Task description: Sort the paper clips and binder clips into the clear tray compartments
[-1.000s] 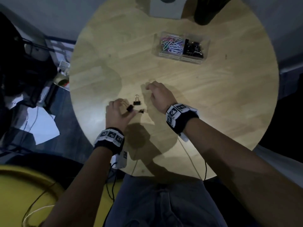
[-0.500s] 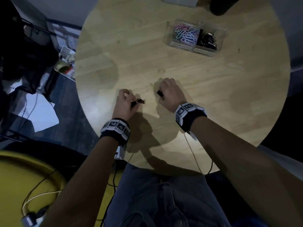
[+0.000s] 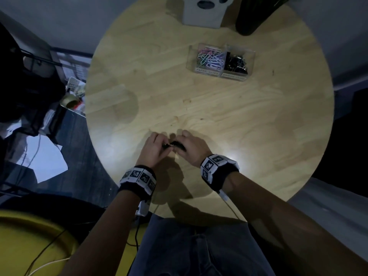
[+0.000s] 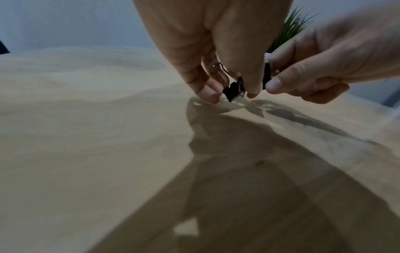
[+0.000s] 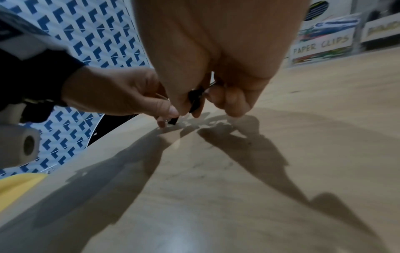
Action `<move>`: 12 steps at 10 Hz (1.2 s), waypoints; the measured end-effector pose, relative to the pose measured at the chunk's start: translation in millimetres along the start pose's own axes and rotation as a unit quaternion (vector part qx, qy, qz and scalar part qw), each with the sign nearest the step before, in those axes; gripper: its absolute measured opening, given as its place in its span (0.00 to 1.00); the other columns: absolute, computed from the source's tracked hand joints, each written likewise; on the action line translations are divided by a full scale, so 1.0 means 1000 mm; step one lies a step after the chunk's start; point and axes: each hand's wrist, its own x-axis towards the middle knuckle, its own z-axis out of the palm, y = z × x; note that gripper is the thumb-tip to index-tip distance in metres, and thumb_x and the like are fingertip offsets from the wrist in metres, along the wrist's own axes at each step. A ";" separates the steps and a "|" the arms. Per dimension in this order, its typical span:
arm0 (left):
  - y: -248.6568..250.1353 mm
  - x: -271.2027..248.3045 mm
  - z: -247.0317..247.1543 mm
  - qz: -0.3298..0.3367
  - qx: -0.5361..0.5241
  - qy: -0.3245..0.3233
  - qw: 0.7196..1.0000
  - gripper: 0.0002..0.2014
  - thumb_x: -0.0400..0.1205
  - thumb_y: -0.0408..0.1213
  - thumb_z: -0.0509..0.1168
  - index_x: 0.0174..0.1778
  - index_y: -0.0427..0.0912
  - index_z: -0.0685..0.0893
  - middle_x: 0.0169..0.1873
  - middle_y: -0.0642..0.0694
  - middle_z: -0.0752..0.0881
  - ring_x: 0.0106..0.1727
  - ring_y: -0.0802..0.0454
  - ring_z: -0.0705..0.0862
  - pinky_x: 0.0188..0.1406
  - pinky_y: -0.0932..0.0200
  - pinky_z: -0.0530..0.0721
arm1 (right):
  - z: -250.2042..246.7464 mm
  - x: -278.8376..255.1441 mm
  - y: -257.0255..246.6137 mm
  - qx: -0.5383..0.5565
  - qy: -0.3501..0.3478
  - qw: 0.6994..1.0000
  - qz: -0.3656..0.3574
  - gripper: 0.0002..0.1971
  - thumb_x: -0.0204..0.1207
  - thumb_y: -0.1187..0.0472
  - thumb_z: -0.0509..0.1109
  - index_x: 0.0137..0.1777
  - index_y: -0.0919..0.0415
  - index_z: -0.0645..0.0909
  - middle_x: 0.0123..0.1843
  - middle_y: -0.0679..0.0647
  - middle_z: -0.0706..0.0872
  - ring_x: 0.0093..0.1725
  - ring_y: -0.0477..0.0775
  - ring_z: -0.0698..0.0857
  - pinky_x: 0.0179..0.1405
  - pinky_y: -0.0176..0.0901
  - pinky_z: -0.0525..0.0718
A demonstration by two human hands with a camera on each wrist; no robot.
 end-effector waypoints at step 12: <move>0.159 0.205 0.009 0.082 0.087 0.099 0.988 0.14 0.82 0.39 0.59 0.62 0.40 0.80 0.65 0.37 0.77 0.67 0.37 0.73 0.69 0.44 0.72 | -0.100 -0.117 0.124 0.168 0.322 0.912 0.191 0.16 0.75 0.69 0.64 0.62 0.58 0.79 0.56 0.54 0.85 0.39 0.49 0.82 0.45 0.43 0.82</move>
